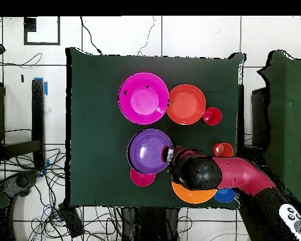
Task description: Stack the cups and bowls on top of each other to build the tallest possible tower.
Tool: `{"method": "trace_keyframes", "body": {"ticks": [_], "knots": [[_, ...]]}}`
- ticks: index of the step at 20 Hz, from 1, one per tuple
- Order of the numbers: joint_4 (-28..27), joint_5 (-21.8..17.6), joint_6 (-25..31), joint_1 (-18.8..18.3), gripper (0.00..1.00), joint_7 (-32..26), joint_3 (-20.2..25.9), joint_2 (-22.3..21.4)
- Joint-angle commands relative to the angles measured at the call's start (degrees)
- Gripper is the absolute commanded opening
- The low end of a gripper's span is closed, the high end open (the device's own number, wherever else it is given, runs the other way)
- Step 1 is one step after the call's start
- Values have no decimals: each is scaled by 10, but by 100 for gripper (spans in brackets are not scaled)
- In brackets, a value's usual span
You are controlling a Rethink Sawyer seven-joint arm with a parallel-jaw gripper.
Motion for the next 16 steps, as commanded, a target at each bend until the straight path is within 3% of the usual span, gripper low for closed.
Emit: {"method": "trace_keyframes", "body": {"ticks": [1, 6, 16], "knots": [[45, 49, 69, 5, 0, -13, 43, 7], [49, 77, 88, 16, 0, -28, 84, 3], [3, 113, 121, 29, 0, -63, 154, 78]]}}
